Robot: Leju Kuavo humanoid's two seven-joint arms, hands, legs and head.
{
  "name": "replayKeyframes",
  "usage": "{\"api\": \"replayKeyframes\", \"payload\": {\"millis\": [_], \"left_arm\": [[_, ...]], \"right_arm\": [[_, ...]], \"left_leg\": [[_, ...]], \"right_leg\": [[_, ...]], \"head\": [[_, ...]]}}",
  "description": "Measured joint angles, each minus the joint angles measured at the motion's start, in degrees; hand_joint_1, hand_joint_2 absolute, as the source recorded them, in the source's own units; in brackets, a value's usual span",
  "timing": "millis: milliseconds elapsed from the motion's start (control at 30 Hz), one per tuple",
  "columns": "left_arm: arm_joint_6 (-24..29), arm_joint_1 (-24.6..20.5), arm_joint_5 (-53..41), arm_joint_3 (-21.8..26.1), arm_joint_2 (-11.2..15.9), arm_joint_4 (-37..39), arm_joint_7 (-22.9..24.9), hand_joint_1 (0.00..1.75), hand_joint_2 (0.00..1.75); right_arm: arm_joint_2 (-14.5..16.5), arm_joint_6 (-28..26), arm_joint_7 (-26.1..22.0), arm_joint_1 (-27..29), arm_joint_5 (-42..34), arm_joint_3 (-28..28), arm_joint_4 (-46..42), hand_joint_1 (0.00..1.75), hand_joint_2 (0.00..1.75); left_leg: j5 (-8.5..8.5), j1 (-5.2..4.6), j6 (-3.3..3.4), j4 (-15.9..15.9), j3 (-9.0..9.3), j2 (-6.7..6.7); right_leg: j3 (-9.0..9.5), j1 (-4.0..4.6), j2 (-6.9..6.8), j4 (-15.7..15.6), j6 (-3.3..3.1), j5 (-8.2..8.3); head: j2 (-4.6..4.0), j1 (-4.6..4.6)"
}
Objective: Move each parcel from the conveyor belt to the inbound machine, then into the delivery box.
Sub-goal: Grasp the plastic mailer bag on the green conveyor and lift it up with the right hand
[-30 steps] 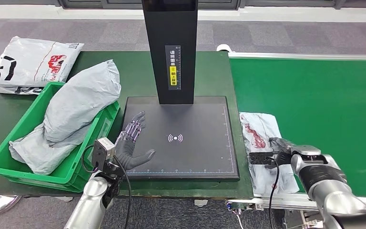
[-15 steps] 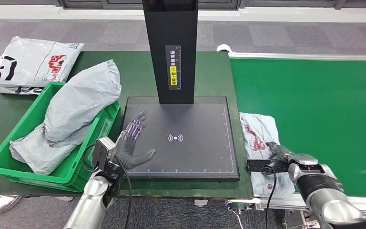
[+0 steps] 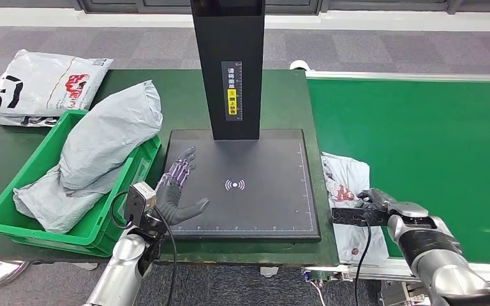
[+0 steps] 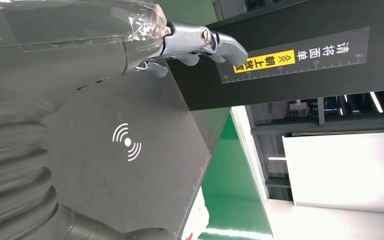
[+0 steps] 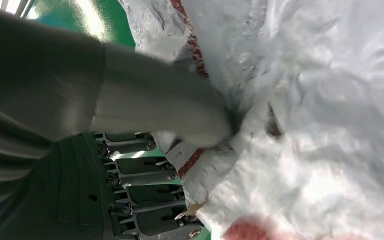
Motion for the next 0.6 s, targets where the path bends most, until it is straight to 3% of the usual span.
{"api": "replayKeyframes", "payload": {"millis": [600], "left_arm": [[0.00,0.00,0.00,0.00,0.00,0.00,-0.01,0.00,1.75]], "right_arm": [[0.01,0.58,-0.22,0.81,-0.05,0.00,0.00,1.75,1.75]], "left_leg": [[-0.01,0.00,0.00,0.00,-0.04,-0.02]], "right_leg": [[-0.02,0.00,-0.01,0.00,-0.01,-0.01]], "head": [[0.00,0.00]]}}
